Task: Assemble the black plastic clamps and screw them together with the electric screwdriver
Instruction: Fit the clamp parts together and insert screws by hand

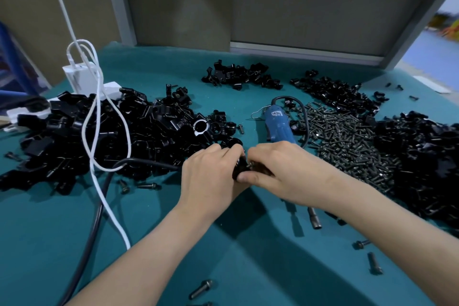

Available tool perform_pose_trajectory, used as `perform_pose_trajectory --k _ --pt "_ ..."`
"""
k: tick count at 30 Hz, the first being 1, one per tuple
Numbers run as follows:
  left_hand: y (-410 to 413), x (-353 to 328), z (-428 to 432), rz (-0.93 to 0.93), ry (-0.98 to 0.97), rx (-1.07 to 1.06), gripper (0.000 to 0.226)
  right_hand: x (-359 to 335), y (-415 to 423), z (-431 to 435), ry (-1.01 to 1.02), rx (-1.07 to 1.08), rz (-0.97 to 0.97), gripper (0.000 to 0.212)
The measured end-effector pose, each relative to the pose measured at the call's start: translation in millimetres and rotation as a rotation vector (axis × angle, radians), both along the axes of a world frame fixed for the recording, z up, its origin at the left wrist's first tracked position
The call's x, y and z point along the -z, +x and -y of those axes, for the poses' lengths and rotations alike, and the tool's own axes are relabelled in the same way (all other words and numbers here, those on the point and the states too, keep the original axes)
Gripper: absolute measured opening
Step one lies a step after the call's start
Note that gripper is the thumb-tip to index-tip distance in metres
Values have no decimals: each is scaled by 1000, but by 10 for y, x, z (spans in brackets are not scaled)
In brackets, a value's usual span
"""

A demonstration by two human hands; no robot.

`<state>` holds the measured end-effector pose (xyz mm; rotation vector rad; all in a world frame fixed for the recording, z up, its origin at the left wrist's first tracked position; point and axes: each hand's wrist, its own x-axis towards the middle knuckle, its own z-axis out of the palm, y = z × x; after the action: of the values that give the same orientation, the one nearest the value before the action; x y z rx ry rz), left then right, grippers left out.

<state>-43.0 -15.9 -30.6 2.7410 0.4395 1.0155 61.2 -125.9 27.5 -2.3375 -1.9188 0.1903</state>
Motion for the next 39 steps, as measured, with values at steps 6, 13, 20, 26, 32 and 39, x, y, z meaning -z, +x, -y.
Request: perform_pose_trajectory --k 6,13,20,26,32,39 --pt "31 37 33 6 23 -22 31 -155 5 -57 -70 -35 49 33" --pt "38 42 62 33 -13 -31 36 -197 1 -73 -170 -45 159 39" --pt "48 29 97 25 -50 -48 39 -167 22 -68 -177 -140 331 42" --pt "41 48 93 30 -30 -37 43 -100 18 -61 -168 -156 400 46" --pt "39 59 101 6 -40 -4 45 -25 3 -25 -84 -146 327 50" --pt "57 62 141 -32 -10 -24 45 -66 -9 35 -30 -73 181 36"
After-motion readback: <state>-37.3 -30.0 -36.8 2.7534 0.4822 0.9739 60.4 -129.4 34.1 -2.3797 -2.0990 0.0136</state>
